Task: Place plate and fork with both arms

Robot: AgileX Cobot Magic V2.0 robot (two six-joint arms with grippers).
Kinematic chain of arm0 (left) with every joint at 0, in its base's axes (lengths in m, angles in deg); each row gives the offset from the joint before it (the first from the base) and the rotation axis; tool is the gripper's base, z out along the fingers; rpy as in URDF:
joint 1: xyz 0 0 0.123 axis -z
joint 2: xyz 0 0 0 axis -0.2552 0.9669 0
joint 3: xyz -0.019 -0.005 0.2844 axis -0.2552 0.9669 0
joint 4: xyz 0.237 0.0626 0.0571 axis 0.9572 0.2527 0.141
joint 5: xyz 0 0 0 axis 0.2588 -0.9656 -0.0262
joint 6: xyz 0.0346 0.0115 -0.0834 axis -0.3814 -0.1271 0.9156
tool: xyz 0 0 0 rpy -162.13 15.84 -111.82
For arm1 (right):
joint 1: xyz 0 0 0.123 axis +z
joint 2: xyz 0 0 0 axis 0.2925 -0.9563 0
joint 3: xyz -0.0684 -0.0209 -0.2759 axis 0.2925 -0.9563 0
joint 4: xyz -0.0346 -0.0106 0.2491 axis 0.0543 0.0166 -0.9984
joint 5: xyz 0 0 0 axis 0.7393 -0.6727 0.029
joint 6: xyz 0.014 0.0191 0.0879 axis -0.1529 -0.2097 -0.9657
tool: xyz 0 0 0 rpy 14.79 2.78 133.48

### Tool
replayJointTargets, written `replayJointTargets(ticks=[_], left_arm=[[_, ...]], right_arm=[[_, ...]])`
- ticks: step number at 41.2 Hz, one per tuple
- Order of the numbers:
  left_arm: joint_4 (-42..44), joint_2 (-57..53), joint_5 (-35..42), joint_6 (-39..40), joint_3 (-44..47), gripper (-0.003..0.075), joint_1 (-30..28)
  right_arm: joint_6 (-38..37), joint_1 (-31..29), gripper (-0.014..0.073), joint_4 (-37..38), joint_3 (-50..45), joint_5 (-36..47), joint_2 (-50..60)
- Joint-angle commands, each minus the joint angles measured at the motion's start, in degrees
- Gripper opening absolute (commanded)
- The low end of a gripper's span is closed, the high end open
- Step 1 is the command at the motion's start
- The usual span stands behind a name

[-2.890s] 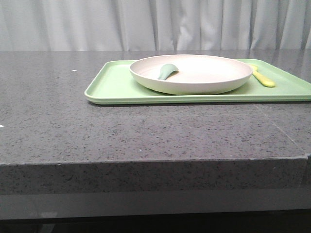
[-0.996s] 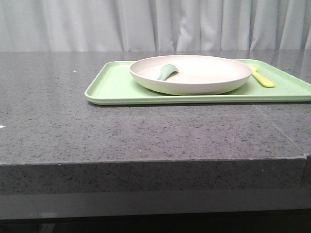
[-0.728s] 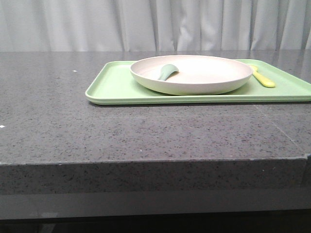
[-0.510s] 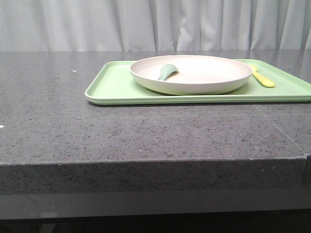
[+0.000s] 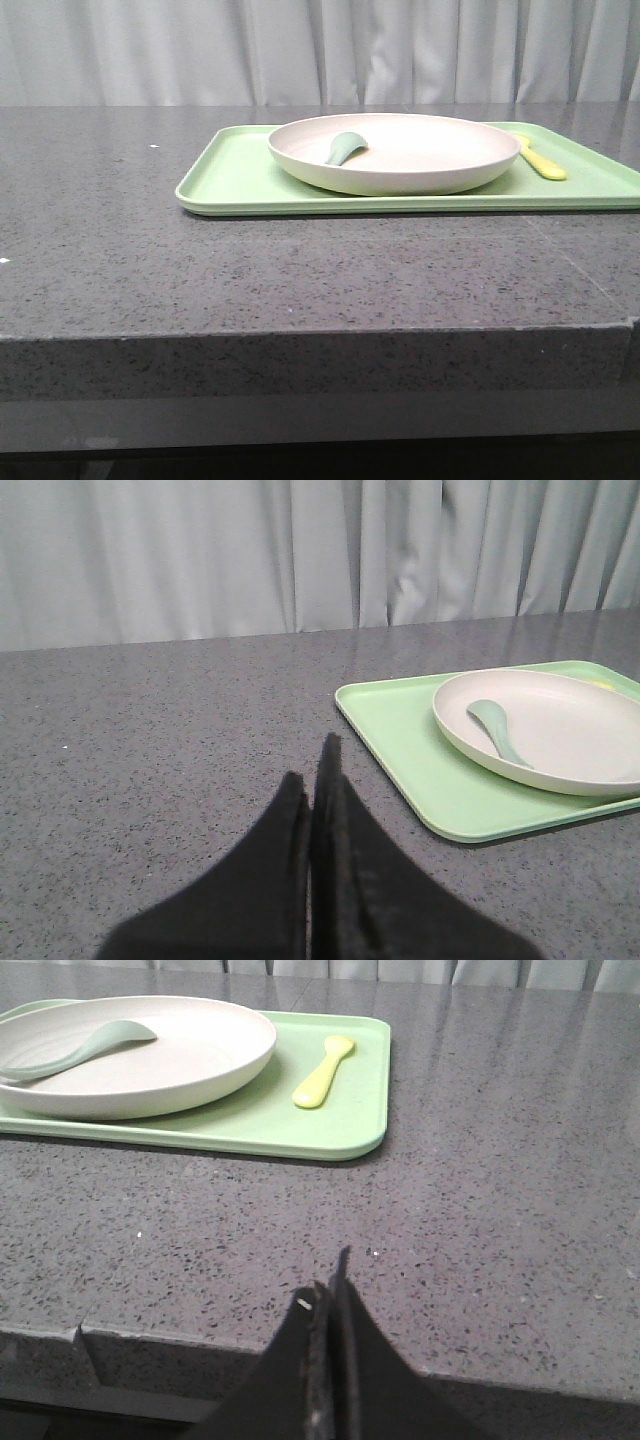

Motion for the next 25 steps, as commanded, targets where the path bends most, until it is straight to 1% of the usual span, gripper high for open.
replayJointTargets(ticks=[1,25], left_arm=[[0.12,0.32,4.57,0.44,-1.59,-0.0018,0.01],[-0.7,0.32,4.57,0.44,-1.59,-0.0018,0.01]], right_arm=[[0.76,-0.29,-0.0061,0.7,1.48,4.98,-0.59],[0.76,-0.29,-0.0061,0.7,1.48,4.98,-0.59]])
